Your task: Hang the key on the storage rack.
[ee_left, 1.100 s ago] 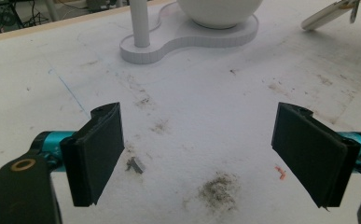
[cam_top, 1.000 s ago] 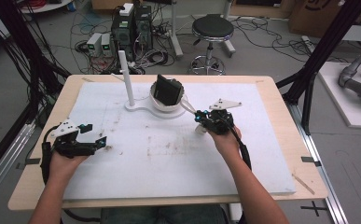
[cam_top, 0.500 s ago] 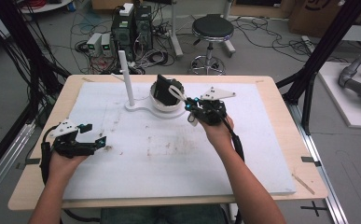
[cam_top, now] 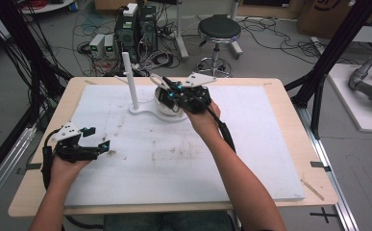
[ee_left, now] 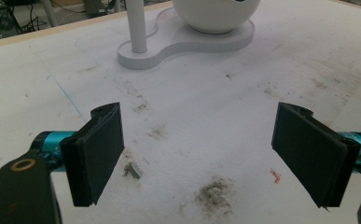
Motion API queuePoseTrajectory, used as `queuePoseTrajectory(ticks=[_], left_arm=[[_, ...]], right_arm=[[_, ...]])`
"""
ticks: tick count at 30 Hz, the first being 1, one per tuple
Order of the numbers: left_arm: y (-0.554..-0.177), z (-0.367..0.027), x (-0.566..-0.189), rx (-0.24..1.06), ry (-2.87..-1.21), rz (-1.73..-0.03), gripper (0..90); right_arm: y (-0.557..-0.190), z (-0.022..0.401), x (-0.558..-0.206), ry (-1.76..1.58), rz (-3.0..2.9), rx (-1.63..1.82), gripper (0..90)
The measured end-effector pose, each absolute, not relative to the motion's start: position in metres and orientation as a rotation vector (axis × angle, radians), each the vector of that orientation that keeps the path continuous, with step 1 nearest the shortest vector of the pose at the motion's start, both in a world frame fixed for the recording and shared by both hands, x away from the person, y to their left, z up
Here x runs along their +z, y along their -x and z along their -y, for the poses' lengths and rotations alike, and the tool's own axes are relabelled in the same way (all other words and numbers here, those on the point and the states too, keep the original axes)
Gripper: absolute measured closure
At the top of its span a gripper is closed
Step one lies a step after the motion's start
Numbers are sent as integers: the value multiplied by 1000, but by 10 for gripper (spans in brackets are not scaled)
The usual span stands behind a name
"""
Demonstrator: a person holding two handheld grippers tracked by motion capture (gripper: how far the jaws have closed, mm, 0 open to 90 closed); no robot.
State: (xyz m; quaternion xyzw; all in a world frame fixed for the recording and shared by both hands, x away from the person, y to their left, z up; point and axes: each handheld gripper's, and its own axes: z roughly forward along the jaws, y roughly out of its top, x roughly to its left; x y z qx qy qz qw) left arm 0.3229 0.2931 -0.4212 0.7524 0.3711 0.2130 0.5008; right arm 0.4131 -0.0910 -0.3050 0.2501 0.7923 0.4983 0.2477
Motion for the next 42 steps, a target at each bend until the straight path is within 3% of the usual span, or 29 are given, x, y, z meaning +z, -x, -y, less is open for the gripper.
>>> queuePoseTrajectory(ticks=[25, 42], left_arm=[[-324, -295, -421, 515, -1806, -902, 168], [-324, -297, -423, 514, -1809, -906, 168]], right_arm=[[-438, 0, -283, -523, -2196, 1228, 827], [-451, -11, -296, -533, -2214, 1146, 827]])
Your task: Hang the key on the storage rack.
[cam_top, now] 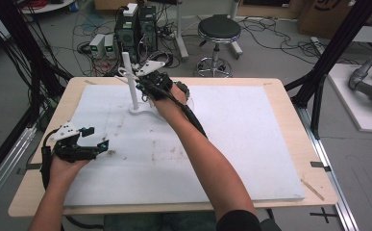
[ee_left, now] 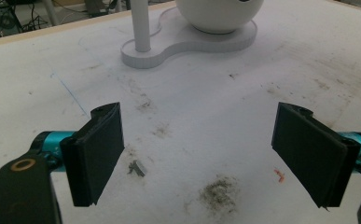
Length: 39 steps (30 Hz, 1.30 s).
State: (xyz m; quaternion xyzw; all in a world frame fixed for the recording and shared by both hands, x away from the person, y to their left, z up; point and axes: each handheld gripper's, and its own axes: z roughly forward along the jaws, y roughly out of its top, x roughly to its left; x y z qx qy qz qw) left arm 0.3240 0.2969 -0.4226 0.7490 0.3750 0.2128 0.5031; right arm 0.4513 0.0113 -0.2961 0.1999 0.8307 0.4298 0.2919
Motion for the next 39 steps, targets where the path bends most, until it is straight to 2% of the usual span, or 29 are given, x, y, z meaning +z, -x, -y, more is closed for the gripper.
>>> queuePoseTrajectory(ticks=[11, 12, 13, 20, 21, 32, 39], left_arm=[[-324, -298, -423, 510, -1808, -911, 168], [-324, -298, -423, 509, -1806, -912, 168], [-324, -299, -424, 511, -1807, -912, 168], [-324, -298, -423, 512, -1812, -906, 168], [-324, -297, -423, 510, -1809, -908, 168], [-324, -296, -423, 512, -1810, -905, 168], [-324, -295, -422, 512, -1814, -901, 168]], right_arm=[[-458, -16, -309, -564, -2238, 1091, 817], [-458, -15, -310, -571, -2238, 1090, 784], [-458, -14, -310, -592, -2230, 1088, 703], [-456, -9, -306, -603, -2223, 1078, 664], [-454, -6, -305, -605, -2214, 1087, 627], [-438, 26, -299, -664, -2289, 1094, 450], [-425, 57, -308, -657, -2231, 1123, 429]])
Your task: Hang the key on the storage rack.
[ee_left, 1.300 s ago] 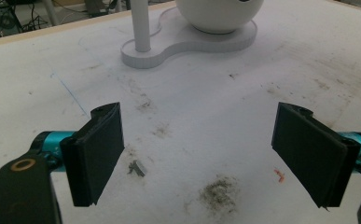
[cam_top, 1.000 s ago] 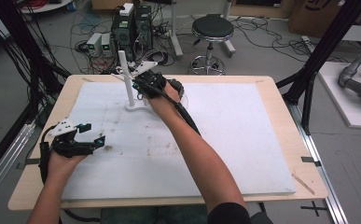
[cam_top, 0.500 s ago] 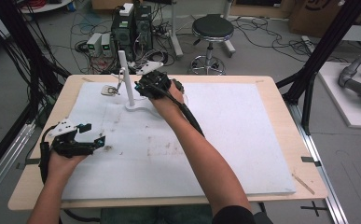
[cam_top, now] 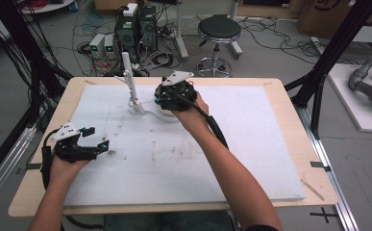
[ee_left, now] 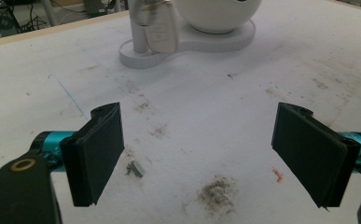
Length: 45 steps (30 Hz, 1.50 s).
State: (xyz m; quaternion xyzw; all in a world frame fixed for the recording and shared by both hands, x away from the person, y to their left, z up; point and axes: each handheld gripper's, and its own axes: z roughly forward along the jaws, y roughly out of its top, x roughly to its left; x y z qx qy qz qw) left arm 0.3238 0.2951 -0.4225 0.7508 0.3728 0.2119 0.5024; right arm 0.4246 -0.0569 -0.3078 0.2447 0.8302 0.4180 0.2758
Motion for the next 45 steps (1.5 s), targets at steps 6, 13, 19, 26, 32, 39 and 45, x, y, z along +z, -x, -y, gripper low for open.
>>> queuePoseTrajectory(ticks=[6, 13, 19, 26, 32, 39, 45], left_arm=[[-324, -294, -422, 510, -1818, -898, 168], [-327, -292, -423, 507, -1818, -897, 168], [-331, -287, -423, 501, -1826, -883, 168], [-334, -283, -423, 499, -1822, -873, 168], [-336, -280, -423, 497, -1831, -868, 168], [-338, -276, -424, 495, -1842, -858, 168], [-341, -274, -425, 492, -1838, -854, 168]], right_arm=[[-417, 93, -323, -714, -2228, 1116, 402], [-407, 132, -334, -800, -2228, 1111, 379], [-397, 160, -347, -836, -2222, 1116, 354], [-382, 195, -362, -912, -2196, 1146, 309], [-372, 218, -381, -983, -2172, 1183, 275], [-370, 229, -395, -1038, -2166, 1199, 215], [-372, 232, -404, -1060, -2176, 1185, 212]])
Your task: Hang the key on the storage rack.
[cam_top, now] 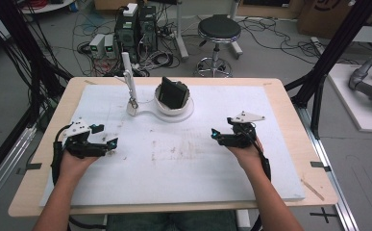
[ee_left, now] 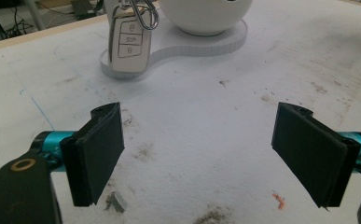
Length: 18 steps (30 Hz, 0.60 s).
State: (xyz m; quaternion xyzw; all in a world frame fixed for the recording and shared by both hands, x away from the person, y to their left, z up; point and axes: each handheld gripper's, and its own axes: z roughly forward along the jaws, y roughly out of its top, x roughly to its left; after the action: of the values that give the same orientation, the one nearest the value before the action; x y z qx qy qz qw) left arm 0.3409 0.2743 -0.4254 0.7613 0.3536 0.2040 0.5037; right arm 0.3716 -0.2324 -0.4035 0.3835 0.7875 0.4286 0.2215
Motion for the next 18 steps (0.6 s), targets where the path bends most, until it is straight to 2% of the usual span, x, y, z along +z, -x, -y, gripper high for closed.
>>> queuePoseTrajectory(ticks=[18], left_arm=[[-339, -269, -427, 484, -1859, -849, 168]], right_arm=[[-376, 243, -409, -1091, -2152, 1190, 213]])
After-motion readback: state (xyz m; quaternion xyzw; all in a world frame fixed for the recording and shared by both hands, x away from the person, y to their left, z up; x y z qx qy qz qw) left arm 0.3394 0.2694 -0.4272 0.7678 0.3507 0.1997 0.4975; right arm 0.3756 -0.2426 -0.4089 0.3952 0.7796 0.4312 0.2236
